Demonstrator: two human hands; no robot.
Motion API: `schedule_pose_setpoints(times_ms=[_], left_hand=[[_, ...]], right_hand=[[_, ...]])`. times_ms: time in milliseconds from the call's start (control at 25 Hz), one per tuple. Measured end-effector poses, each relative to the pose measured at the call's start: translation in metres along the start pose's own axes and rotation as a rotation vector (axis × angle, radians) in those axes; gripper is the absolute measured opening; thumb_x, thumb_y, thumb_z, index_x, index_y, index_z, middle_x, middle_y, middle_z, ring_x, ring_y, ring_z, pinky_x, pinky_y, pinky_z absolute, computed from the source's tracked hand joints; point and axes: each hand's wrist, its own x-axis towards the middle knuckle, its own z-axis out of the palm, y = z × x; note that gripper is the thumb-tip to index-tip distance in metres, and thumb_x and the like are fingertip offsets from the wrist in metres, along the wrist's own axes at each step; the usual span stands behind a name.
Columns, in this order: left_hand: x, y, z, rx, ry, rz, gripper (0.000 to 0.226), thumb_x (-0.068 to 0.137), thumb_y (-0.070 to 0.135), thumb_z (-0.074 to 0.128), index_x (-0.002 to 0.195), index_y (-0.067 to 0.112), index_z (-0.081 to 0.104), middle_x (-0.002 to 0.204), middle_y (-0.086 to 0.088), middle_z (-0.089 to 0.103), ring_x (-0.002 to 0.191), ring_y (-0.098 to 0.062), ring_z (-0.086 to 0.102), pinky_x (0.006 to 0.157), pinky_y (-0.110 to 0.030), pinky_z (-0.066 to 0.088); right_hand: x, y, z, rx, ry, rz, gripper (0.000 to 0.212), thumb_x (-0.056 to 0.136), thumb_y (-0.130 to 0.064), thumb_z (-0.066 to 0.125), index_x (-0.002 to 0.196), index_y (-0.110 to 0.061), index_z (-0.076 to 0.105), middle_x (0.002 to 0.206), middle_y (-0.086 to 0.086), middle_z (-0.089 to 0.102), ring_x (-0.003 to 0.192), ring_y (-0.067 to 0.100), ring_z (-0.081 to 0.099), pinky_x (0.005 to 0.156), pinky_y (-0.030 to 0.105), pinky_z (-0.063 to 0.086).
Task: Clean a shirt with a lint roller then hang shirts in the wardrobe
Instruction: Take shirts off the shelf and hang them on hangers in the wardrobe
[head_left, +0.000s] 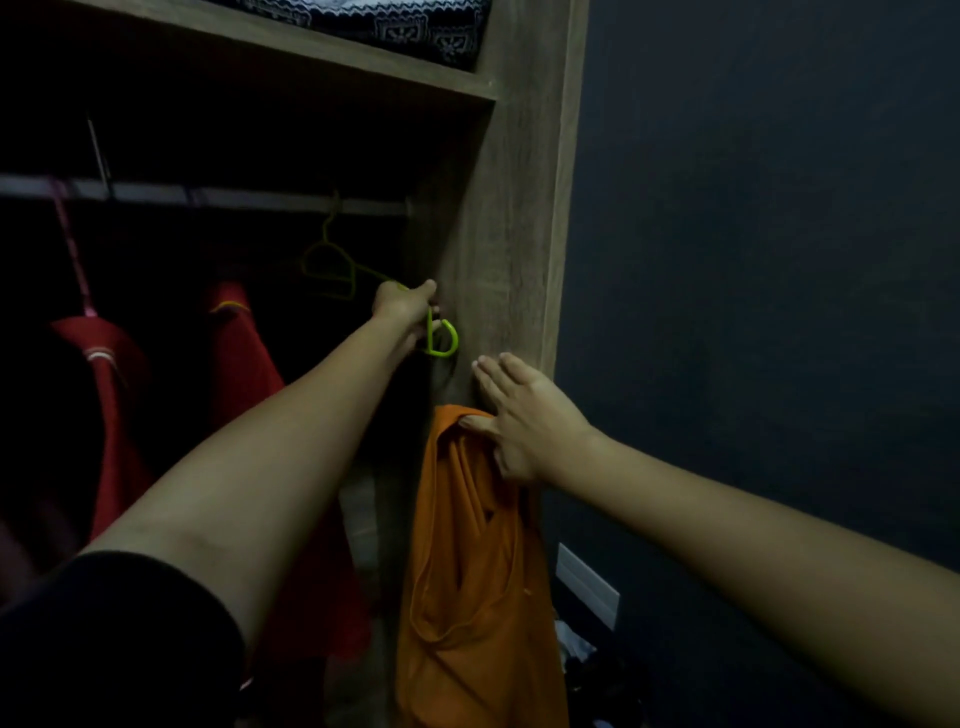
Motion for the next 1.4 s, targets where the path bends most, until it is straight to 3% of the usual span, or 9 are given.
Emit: schedule_pose_setpoints(times_ms=[280, 520, 600, 720, 840, 960, 1160, 1240, 1400], left_hand=[[-0.061, 0.038, -0.014, -0.118, -0.147, 0.044, 0.015, 0.096, 0.011, 0.047, 0.108, 0.014, 0.04, 0.074, -0.001, 0.054, 0.046, -0.003, 0.06, 0.057, -0.026, 0.047], [-0.159, 0.03, -0.075, 0.068, -0.081, -0.025, 0.025, 0.094, 0.006, 0.031, 0.078, 0.018, 0.047, 0.06, 0.0, 0.036, 0.028, -0.003, 0.035, 0.05, -0.021, 0.027], [-0.188, 0.027, -0.106, 0.174, -0.047, -0.015, 0.018, 0.092, 0.013, 0.042, 0.089, 0.013, 0.06, 0.075, -0.016, 0.058, 0.056, -0.022, 0.061, 0.051, -0.022, 0.03], [-0.216, 0.015, -0.169, 0.531, 0.076, 0.16, 0.032, 0.084, 0.038, 0.049, 0.098, 0.017, 0.068, 0.115, -0.019, 0.065, 0.11, -0.035, 0.058, 0.079, -0.031, 0.046], [-0.259, 0.002, -0.234, 0.749, 0.245, 0.421, 0.02, 0.093, 0.032, 0.052, 0.105, 0.024, 0.064, 0.094, 0.001, 0.068, 0.094, -0.009, 0.06, 0.076, -0.022, 0.038], [-0.301, -0.004, -0.29, 0.819, 0.264, 0.537, 0.018, 0.094, 0.024, 0.051, 0.102, 0.038, 0.06, 0.074, 0.018, 0.062, 0.069, 0.019, 0.054, 0.061, -0.01, 0.037], [-0.342, -0.004, -0.352, 0.895, 0.153, 0.455, 0.031, 0.087, 0.037, 0.057, 0.084, 0.068, 0.059, 0.054, 0.008, 0.064, 0.046, -0.005, 0.049, 0.047, -0.025, 0.047], [-0.351, -0.005, -0.358, 0.925, 0.1, 0.463, 0.021, 0.087, 0.041, 0.06, 0.087, 0.062, 0.062, 0.063, 0.004, 0.069, 0.048, -0.011, 0.053, 0.049, -0.027, 0.046], [-0.354, -0.017, -0.329, 0.951, 0.041, 0.578, 0.023, 0.09, 0.03, 0.059, 0.108, 0.02, 0.07, 0.086, 0.013, 0.07, 0.058, 0.017, 0.056, 0.055, -0.004, 0.038]], right_hand=[[-0.001, -0.001, -0.004, 0.039, -0.021, 0.008, 0.057, 0.095, -0.044, 0.014, 0.148, -0.026, 0.003, 0.155, 0.025, 0.0, 0.145, 0.036, 0.0, 0.117, 0.047, -0.003], [-0.004, 0.0, -0.019, 0.175, -0.097, 0.015, 0.055, 0.096, -0.044, 0.026, 0.147, -0.025, 0.018, 0.159, 0.009, 0.007, 0.145, 0.034, -0.001, 0.116, 0.048, -0.004], [-0.005, 0.001, -0.026, 0.299, -0.082, 0.008, 0.048, 0.095, -0.036, 0.033, 0.142, -0.024, 0.033, 0.157, 0.002, 0.018, 0.145, 0.028, 0.012, 0.116, 0.048, -0.002], [-0.006, -0.001, -0.034, 0.487, -0.09, 0.029, 0.038, 0.089, -0.03, 0.044, 0.125, -0.024, 0.054, 0.143, -0.001, 0.046, 0.134, 0.019, 0.039, 0.116, 0.046, 0.001], [-0.008, -0.007, -0.046, 0.873, -0.136, 0.089, 0.026, 0.082, -0.019, 0.053, 0.108, -0.02, 0.057, 0.124, 0.003, 0.056, 0.122, 0.02, 0.048, 0.116, 0.047, 0.007], [-0.015, -0.018, -0.059, 1.202, -0.255, 0.185, 0.03, 0.081, -0.011, 0.055, 0.111, -0.011, 0.053, 0.115, 0.009, 0.05, 0.108, 0.026, 0.051, 0.106, 0.048, 0.035], [-0.025, -0.037, -0.084, 1.481, -0.093, 0.322, 0.034, 0.074, -0.001, 0.058, 0.108, -0.005, 0.055, 0.112, 0.018, 0.055, 0.107, 0.036, 0.055, 0.084, 0.04, 0.049], [-0.034, -0.038, -0.111, 1.607, -0.048, 0.264, 0.041, 0.077, 0.006, 0.056, 0.117, -0.002, 0.053, 0.111, 0.017, 0.053, 0.11, 0.036, 0.054, 0.083, 0.041, 0.048], [-0.044, -0.055, -0.171, 1.64, 0.002, -0.062, 0.063, 0.078, 0.01, 0.048, 0.138, -0.006, 0.038, 0.143, 0.01, 0.035, 0.133, 0.025, 0.035, 0.108, 0.033, 0.035]])
